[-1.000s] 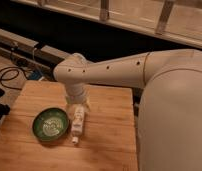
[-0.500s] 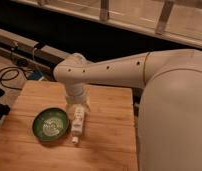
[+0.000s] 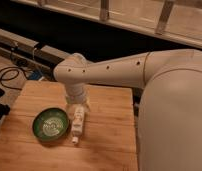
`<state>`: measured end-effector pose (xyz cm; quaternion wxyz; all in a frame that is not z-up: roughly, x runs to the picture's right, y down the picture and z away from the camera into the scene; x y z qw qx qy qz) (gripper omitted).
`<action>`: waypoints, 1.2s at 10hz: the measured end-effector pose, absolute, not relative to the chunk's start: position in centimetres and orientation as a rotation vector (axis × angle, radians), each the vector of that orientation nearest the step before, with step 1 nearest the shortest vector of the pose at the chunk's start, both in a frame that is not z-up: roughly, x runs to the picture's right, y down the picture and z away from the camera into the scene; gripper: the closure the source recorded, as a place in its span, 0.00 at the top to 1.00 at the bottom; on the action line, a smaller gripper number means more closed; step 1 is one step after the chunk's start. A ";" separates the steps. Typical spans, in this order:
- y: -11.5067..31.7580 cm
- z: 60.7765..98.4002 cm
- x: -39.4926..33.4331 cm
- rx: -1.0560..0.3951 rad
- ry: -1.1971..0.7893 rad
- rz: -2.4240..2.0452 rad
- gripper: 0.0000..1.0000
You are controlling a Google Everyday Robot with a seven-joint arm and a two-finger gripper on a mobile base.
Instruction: Place the bottle in the ceramic bowl
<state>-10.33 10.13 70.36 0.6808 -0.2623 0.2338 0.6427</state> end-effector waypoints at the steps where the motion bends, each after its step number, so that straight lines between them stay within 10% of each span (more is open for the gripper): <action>1: 10.1 70.4 -10.3 -0.589 0.525 1.442 0.65; 9: 10.0 70.2 -10.2 -0.579 0.518 1.442 0.65; 12: 7.6 70.1 -12.1 -0.335 0.446 1.431 0.65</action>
